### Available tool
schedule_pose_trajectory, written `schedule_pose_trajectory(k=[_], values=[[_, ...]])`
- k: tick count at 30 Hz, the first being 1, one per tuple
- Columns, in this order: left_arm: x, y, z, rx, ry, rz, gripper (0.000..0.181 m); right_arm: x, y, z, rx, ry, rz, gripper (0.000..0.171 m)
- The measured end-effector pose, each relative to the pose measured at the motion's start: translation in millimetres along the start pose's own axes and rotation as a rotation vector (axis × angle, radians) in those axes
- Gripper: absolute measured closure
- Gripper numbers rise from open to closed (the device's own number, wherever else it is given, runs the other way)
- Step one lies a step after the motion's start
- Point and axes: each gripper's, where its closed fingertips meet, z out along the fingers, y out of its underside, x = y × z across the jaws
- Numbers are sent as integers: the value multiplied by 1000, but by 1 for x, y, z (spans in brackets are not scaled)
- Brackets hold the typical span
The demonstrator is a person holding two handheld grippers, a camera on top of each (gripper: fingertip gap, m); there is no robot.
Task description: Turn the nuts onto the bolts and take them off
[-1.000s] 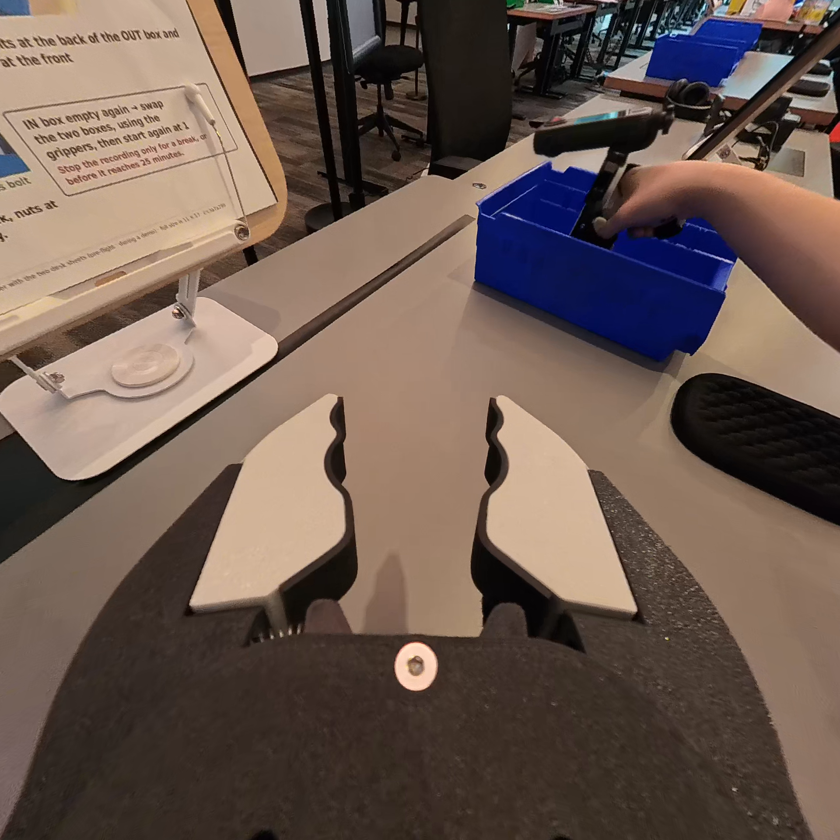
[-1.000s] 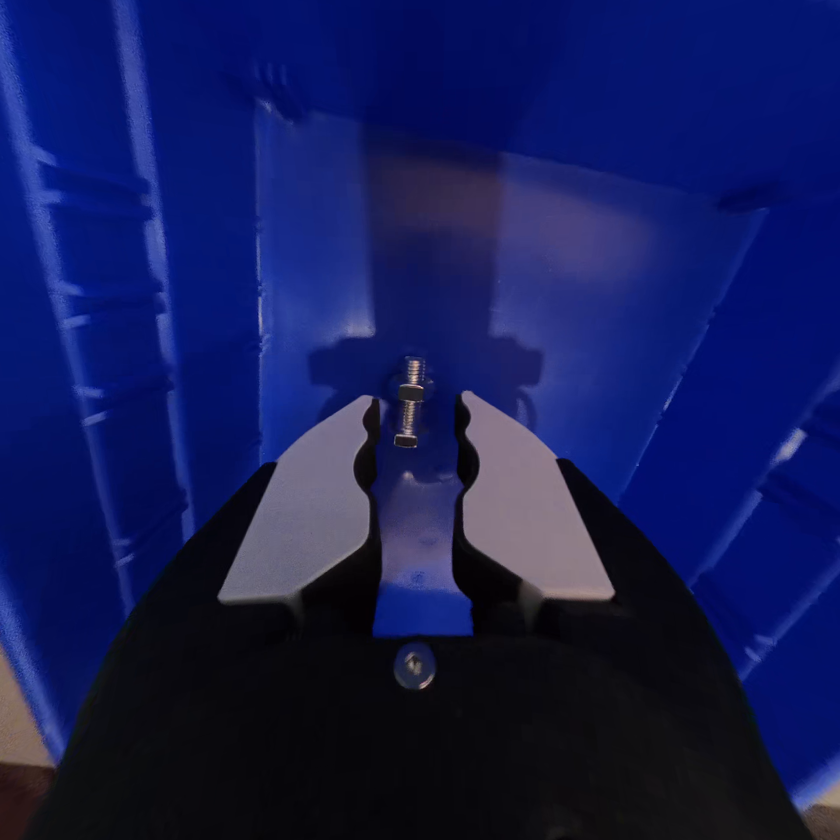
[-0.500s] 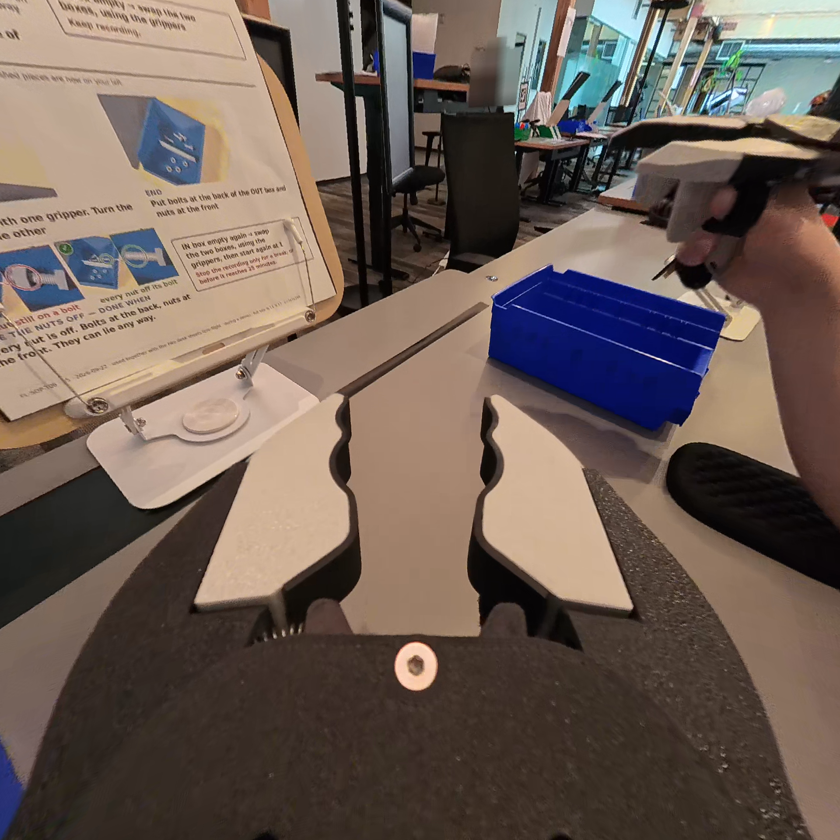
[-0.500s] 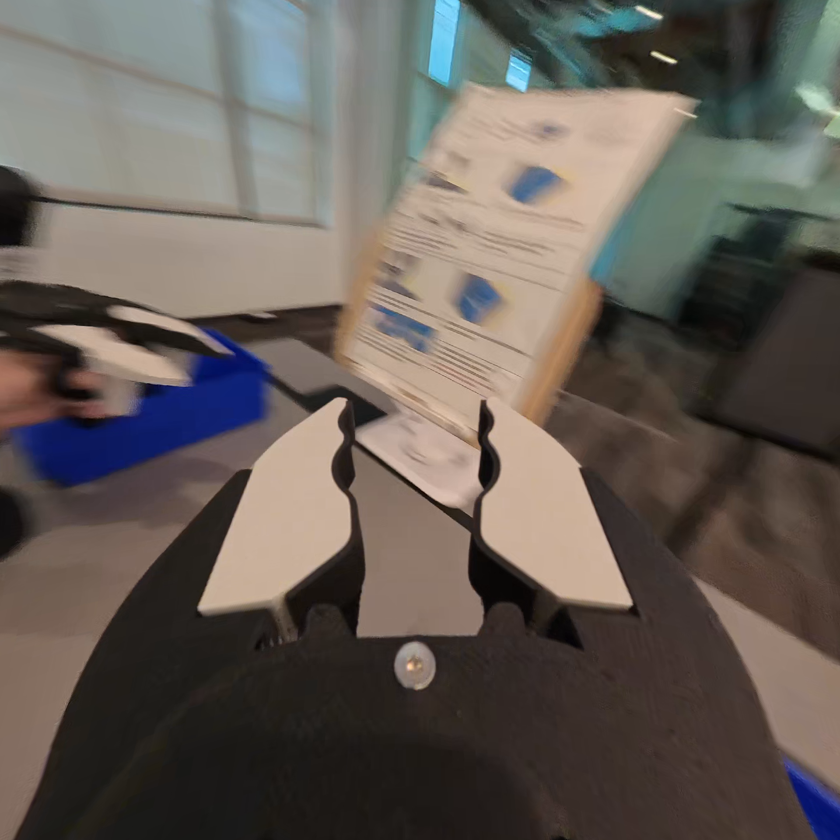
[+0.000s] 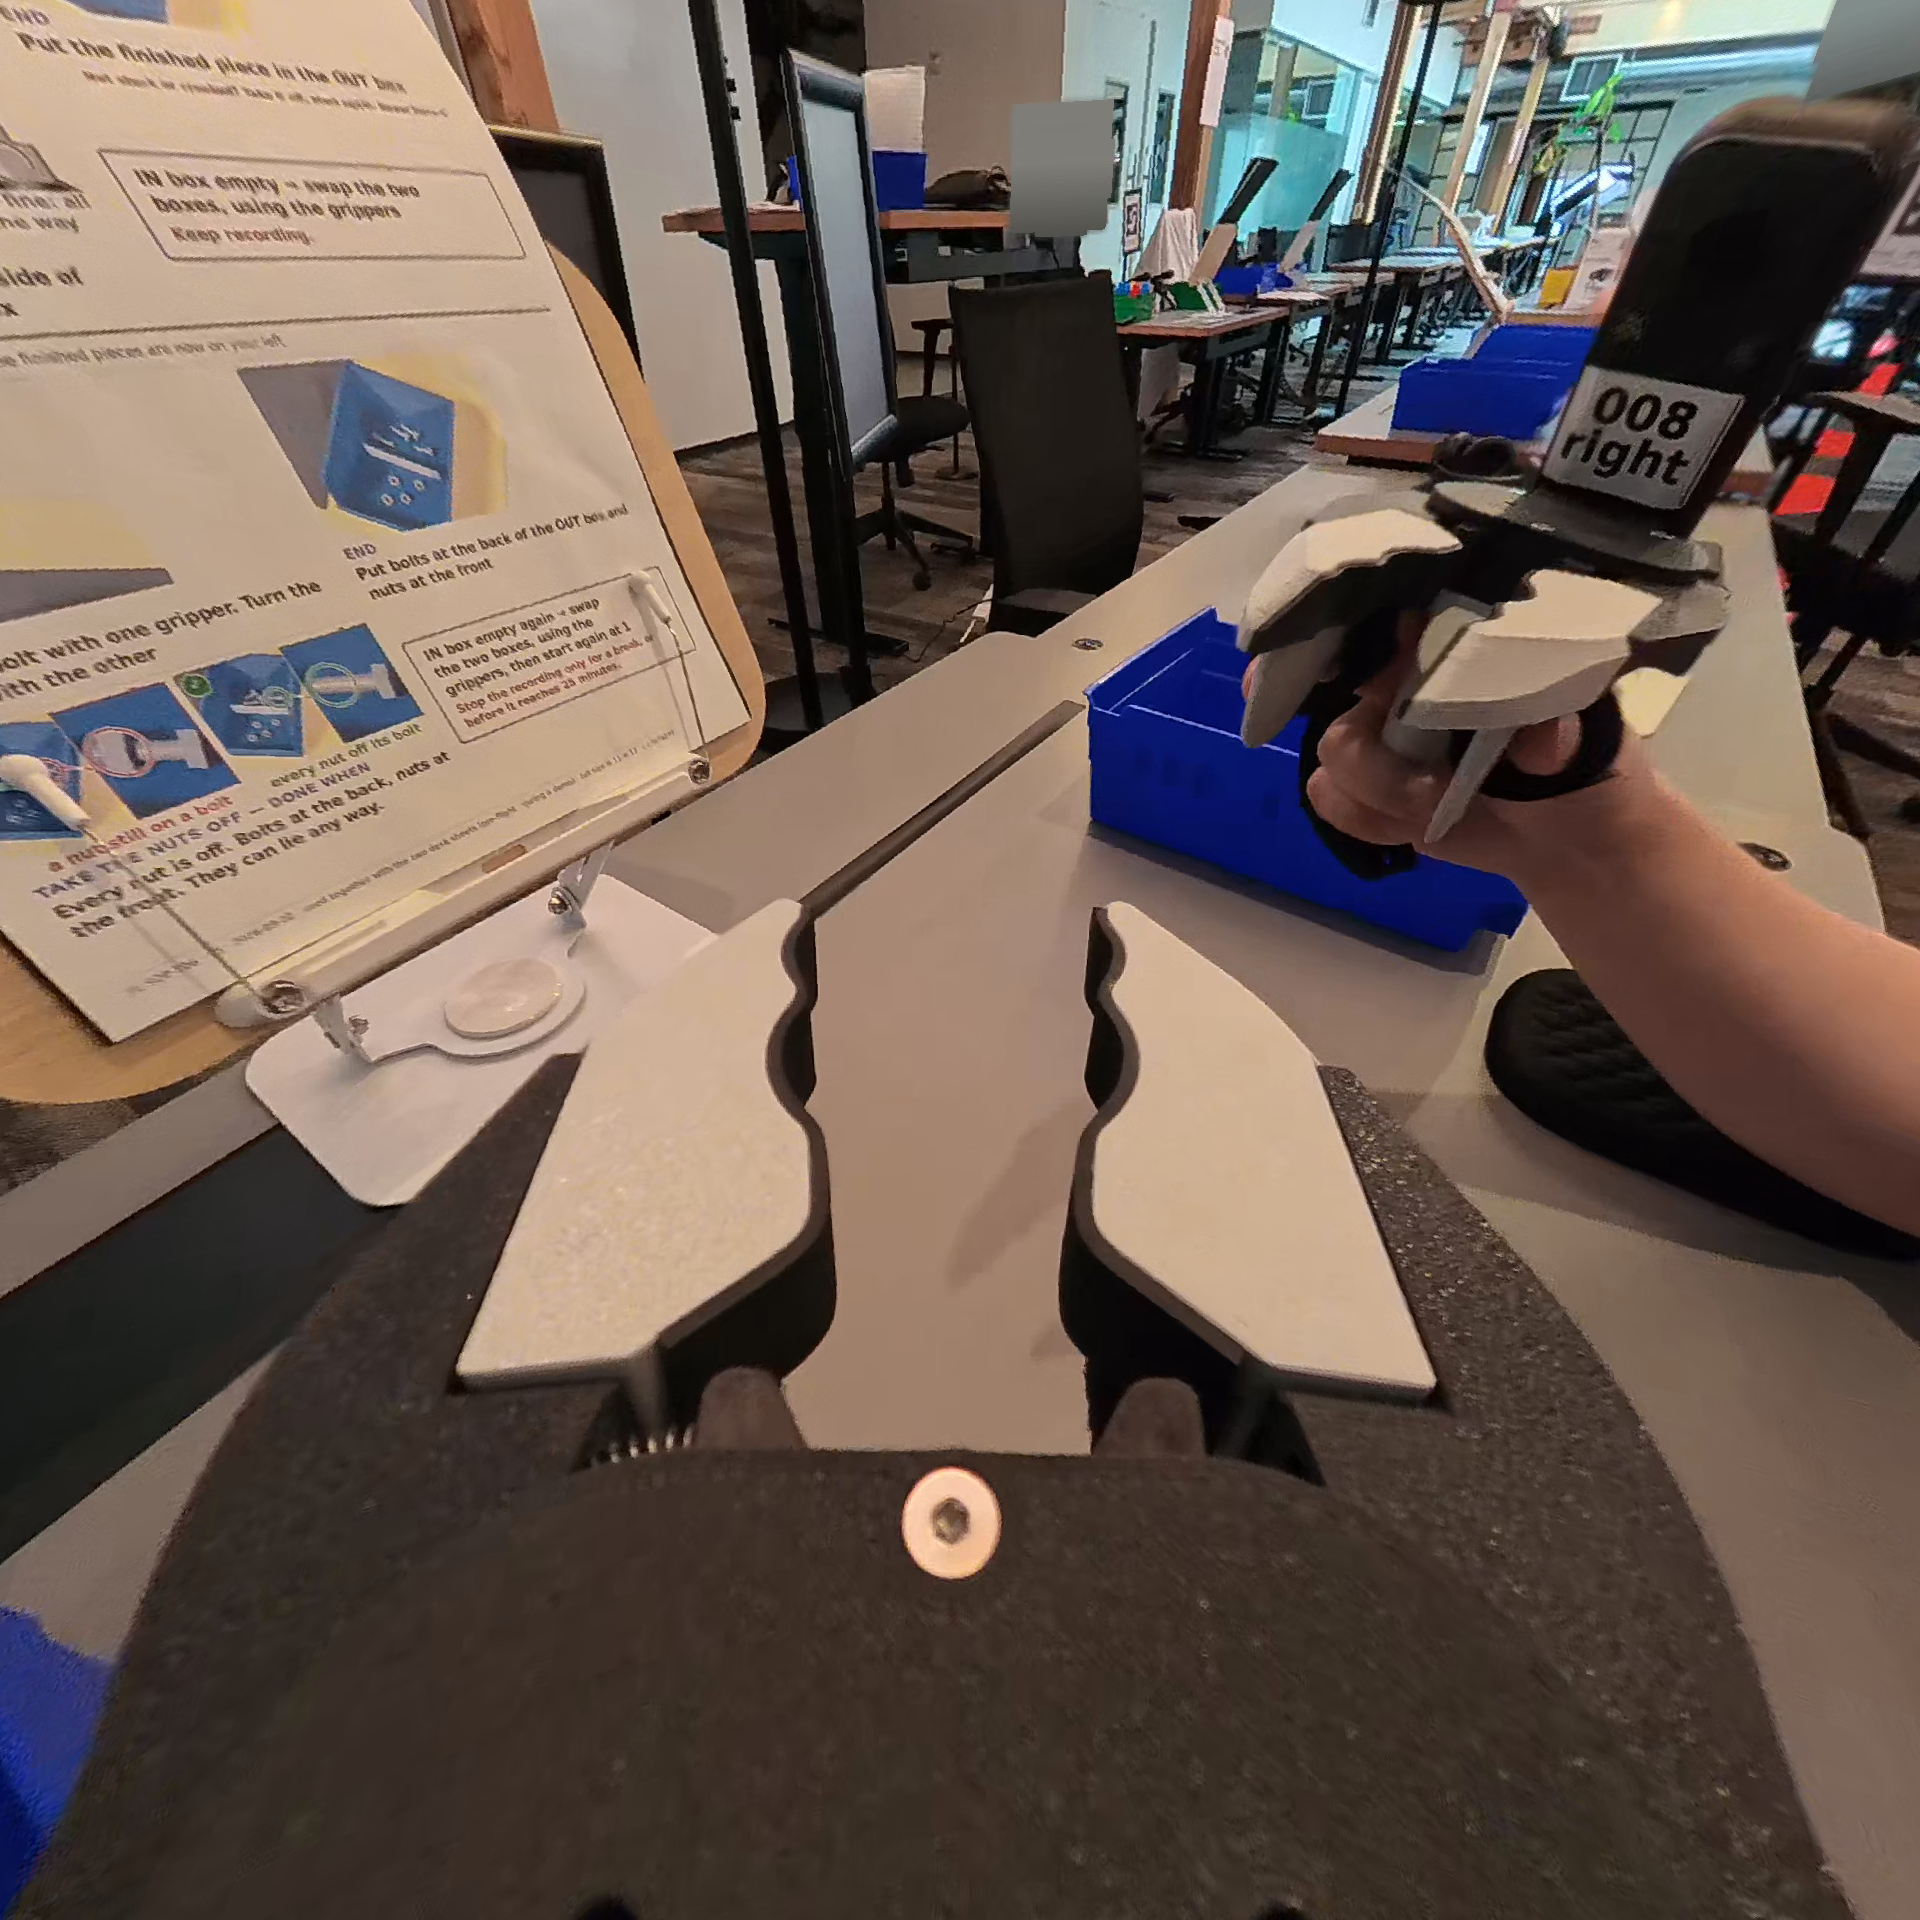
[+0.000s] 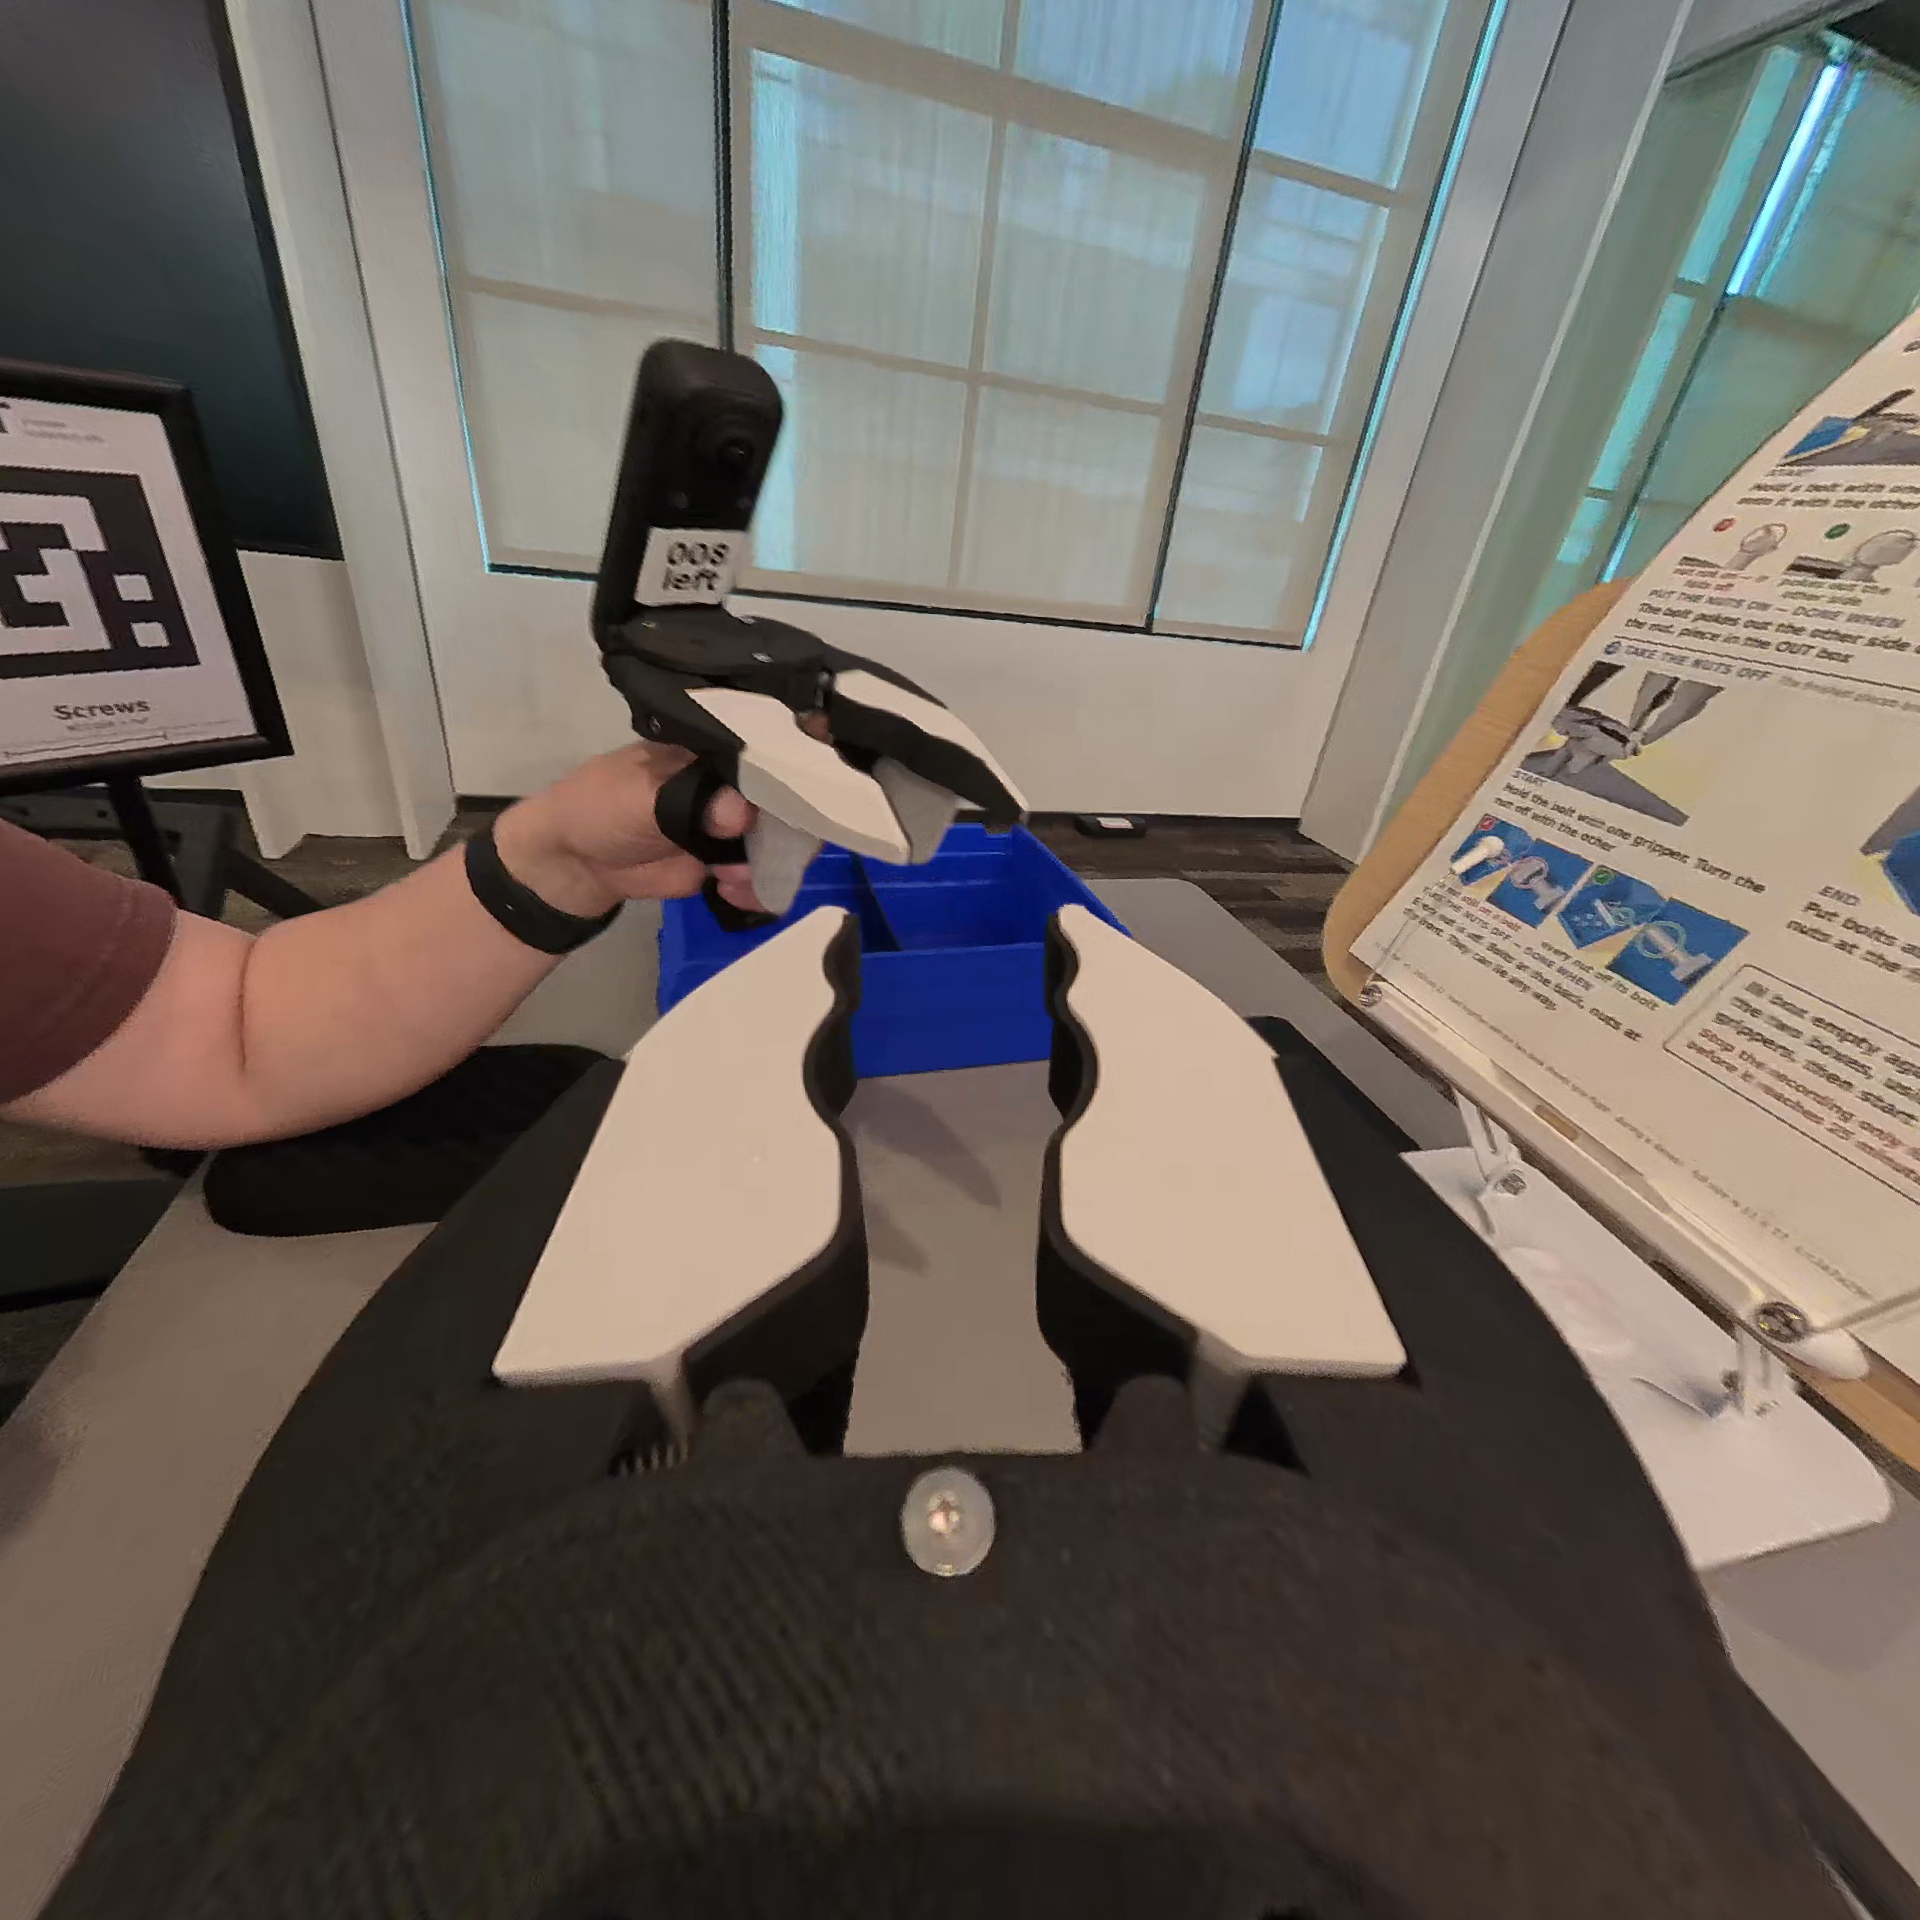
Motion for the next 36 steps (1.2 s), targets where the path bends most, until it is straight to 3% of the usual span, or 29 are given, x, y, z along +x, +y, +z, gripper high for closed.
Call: schedule_pose_trajectory(k=[6, 9, 20, 26, 36], values=[[-26, -13, -47, -20, -141, 46, 133, 32, -7, -22, 19, 219, -132, 144], [-46, -9, -85, -56, -232, 44, 133, 34, -8, -27, 0, 234, -177, 144], [-102, 81, -215, -442, -493, -75, 137, 44, -9, -34, -5, 267, -209, 148], [-108, 105, -245, -539, -552, -126, 138, 46, -8, -38, -38, 274, -228, 148], [-110, 128, -259, -655, -593, -218, 146, 48, -1, -40, -94, 265, -211, 148]])
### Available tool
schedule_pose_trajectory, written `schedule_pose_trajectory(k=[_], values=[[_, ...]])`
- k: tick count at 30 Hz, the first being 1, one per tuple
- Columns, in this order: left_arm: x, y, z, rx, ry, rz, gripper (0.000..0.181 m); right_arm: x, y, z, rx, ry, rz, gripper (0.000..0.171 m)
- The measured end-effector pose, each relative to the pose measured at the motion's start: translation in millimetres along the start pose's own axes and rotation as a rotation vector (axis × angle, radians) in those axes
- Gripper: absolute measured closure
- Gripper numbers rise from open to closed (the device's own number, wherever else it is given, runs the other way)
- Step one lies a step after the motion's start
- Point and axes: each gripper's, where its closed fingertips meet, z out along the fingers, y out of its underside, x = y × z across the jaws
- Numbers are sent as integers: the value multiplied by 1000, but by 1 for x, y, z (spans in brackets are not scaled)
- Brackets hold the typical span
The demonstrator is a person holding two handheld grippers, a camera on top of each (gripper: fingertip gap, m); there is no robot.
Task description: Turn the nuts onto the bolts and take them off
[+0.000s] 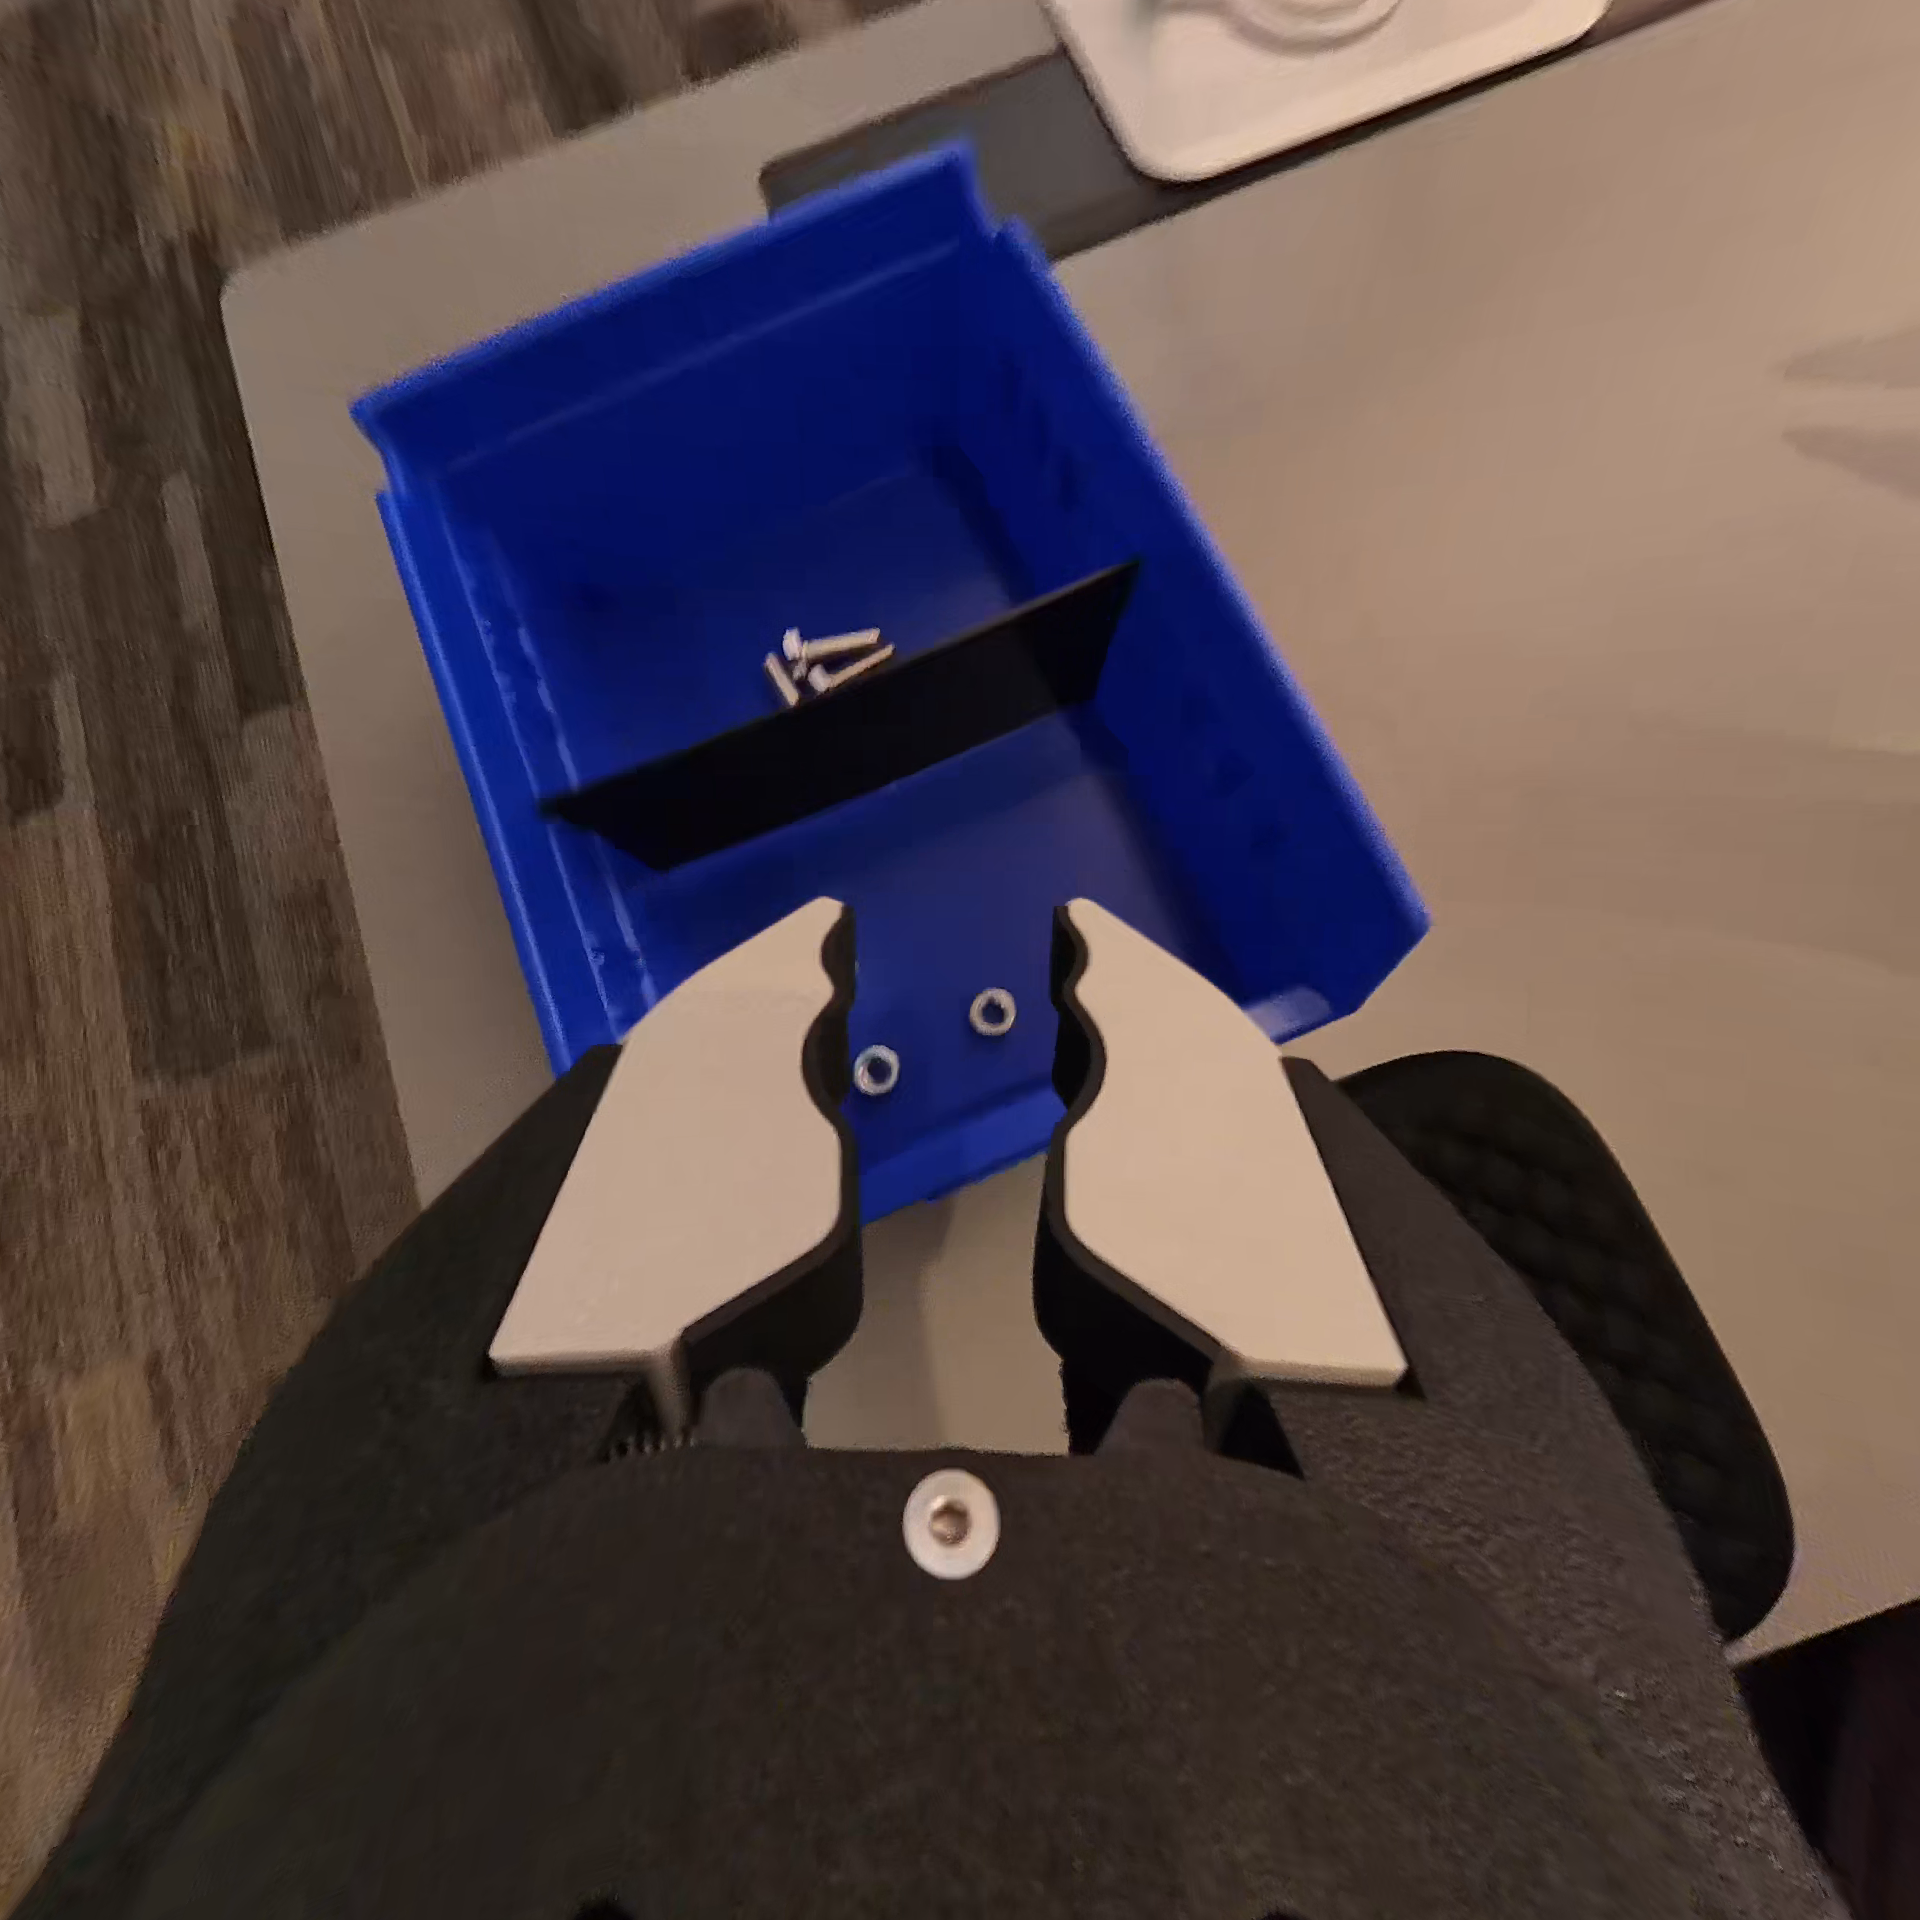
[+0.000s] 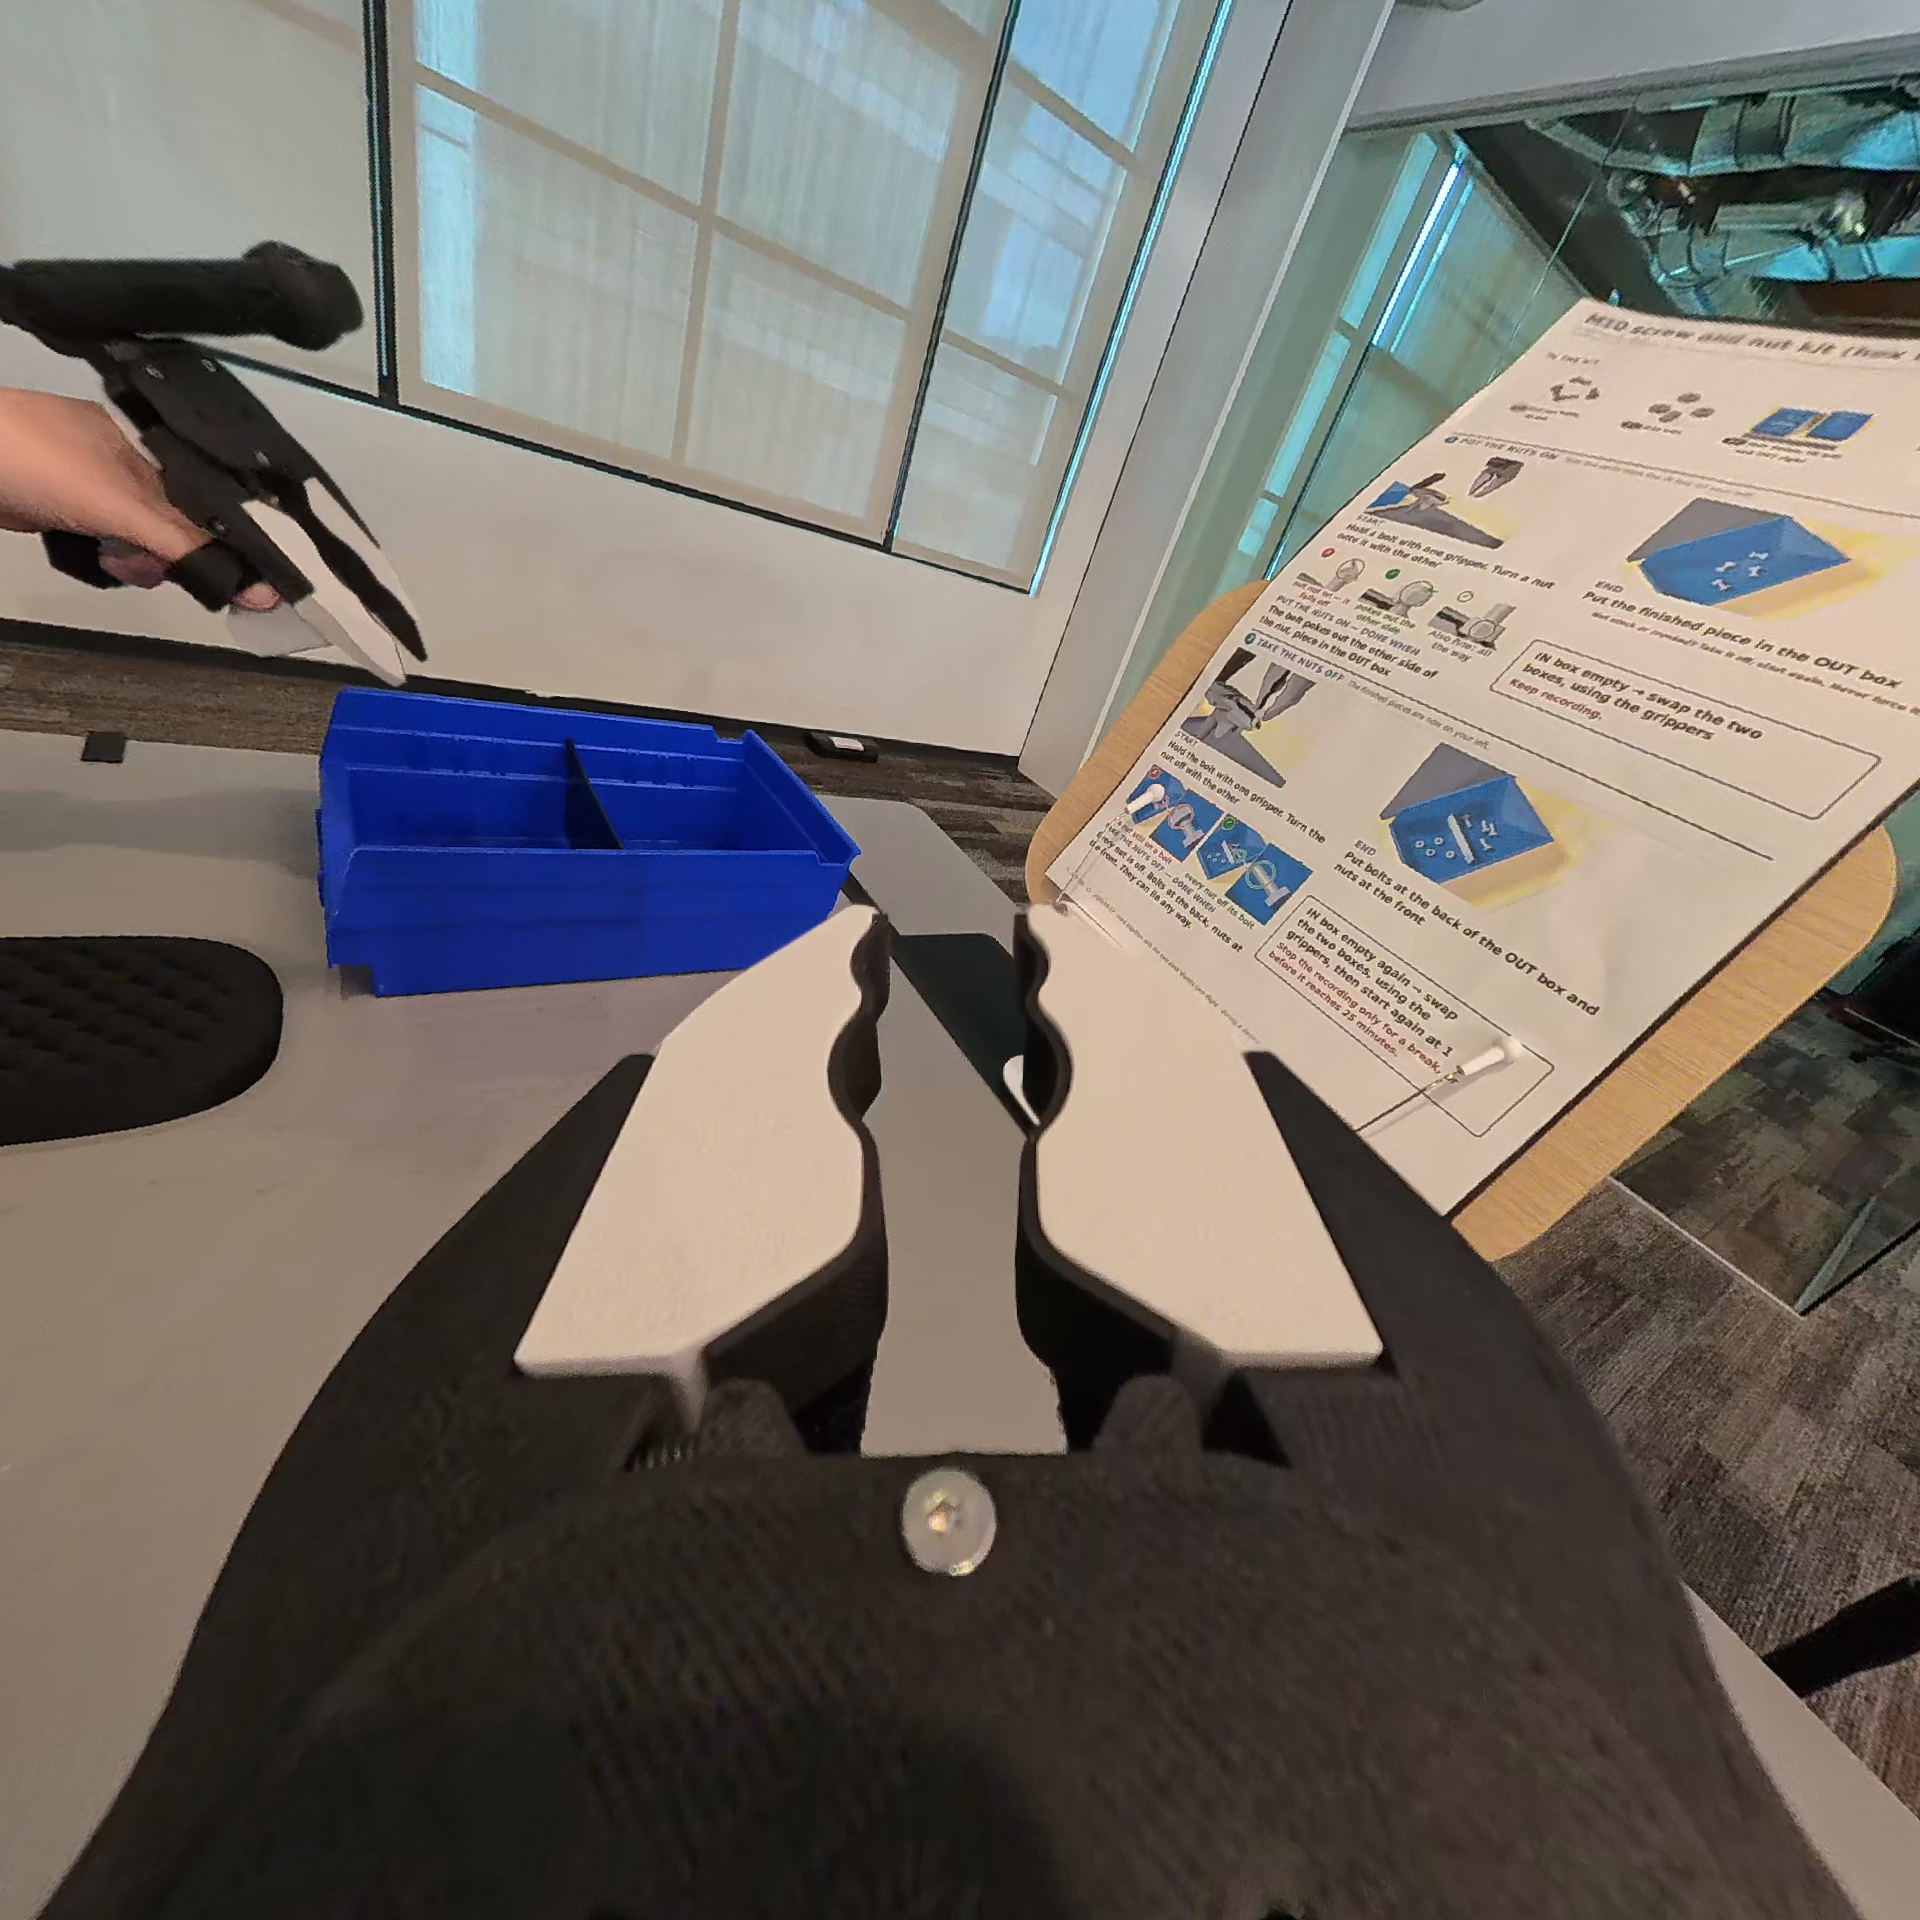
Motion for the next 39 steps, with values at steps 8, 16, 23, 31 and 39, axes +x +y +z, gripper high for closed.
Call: schedule_pose_trajectory(k=[8, 16, 23, 31, 39], values=[[-6, 37, 27, -186, 18, -140, 149, -1, 8, 3, -32, -26, 17, 148], [-24, 62, 70, -398, -83, -24, 149, -3, 18, 8, -68, -45, 17, 148], [-40, 82, 114, -567, -44, 95, 149, -7, 22, 8, -89, -67, -7, 148], [-48, 84, 121, -646, 58, 338, 146, -10, 24, 8, -95, -99, -2, 148], [-50, 90, 125, -705, 87, 372, 145, -13, 28, 10, -115, -117, -11, 148]])
